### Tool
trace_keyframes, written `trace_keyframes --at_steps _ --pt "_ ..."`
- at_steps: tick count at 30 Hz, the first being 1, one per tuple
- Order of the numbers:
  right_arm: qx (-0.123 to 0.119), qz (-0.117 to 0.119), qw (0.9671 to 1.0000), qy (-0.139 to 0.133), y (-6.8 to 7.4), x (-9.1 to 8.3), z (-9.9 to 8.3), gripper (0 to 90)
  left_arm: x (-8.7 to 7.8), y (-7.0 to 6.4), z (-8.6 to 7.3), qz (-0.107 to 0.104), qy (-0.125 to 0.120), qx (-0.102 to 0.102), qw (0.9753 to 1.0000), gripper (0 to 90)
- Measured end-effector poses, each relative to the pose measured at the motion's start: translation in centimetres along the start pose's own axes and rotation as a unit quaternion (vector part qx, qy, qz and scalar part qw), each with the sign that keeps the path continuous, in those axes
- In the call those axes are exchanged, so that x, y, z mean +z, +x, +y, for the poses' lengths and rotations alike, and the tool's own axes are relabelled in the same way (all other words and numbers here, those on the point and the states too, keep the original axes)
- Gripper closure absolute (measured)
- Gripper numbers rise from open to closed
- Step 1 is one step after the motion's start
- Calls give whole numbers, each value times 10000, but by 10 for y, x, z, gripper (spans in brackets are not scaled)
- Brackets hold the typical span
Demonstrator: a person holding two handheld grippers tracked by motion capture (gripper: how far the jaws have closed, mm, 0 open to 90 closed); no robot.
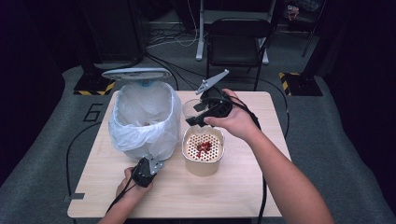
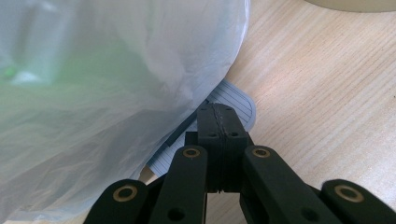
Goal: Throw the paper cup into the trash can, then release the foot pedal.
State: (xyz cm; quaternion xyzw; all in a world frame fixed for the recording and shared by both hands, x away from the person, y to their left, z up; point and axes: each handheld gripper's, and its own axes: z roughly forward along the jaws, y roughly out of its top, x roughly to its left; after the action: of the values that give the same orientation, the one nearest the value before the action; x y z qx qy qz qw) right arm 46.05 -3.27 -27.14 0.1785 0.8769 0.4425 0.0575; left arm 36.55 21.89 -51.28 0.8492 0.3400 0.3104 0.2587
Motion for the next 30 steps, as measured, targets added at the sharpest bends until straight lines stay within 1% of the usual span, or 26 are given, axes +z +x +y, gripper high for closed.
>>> trace_keyframes --at_steps 1,3,4,5,6,7,8,9,10,11,12,15,16,19,25,28,29,30 --pt "17 -1 10000 -46 0 0 1 385 -1 1 0 -62 39 11 10000 898" --pt "81 9 9999 -80 2 -1 4 386 -1 1 0 -48 35 11 10000 898" --pt "134 27 9999 -100 3 -2 6 386 -1 0 0 1 29 14 10000 898" --pt "134 27 9999 -100 3 -2 6 386 -1 0 0 1 29 14 10000 898" --pt "149 -6 9998 -118 4 -2 10 386 -1 0 0 -4 32 10 10000 898" --pt "149 -6 9998 -118 4 -2 10 386 -1 0 0 -4 32 10 10000 898" --pt "133 -25 9998 -152 6 -3 15 386 -1 1 1 -66 61 39 10000 898" --pt "133 -25 9998 -152 6 -3 15 386 -1 1 1 -66 61 39 10000 898" --pt "152 -67 9996 -210 7 -4 19 386 -1 1 1 -68 72 43 9999 898" --pt "183 -58 9995 -247 8 -6 22 386 -1 1 1 -88 69 42 9999 898" --pt "223 -39 9993 -284 9 -7 25 386 -1 1 1 -63 76 47 9999 898" --pt "178 -136 9992 -330 11 -10 33 386 -1 1 1 -72 82 50 9999 898" --pt "180 -157 9991 -359 11 -11 36 386 -1 0 1 -64 79 21 9999 898" --pt "206 -125 9988 -428 13 -12 43 386 -1 1 1 -71 79 42 9999 898" --pt "165 -131 9988 -441 18 -7 53 385 -1 1 1 -67 78 45 9999 898" --pt "122 -88 9987 -479 22 1 59 385 -1 1 1 -66 84 55 9999 898" --pt "122 -88 9987 -479 22 1 59 385 -1 1 1 -66 84 55 9999 898" --pt "98 -78 9988 -478 23 6 62 384 -1 1 1 -65 84 46 9999 898"
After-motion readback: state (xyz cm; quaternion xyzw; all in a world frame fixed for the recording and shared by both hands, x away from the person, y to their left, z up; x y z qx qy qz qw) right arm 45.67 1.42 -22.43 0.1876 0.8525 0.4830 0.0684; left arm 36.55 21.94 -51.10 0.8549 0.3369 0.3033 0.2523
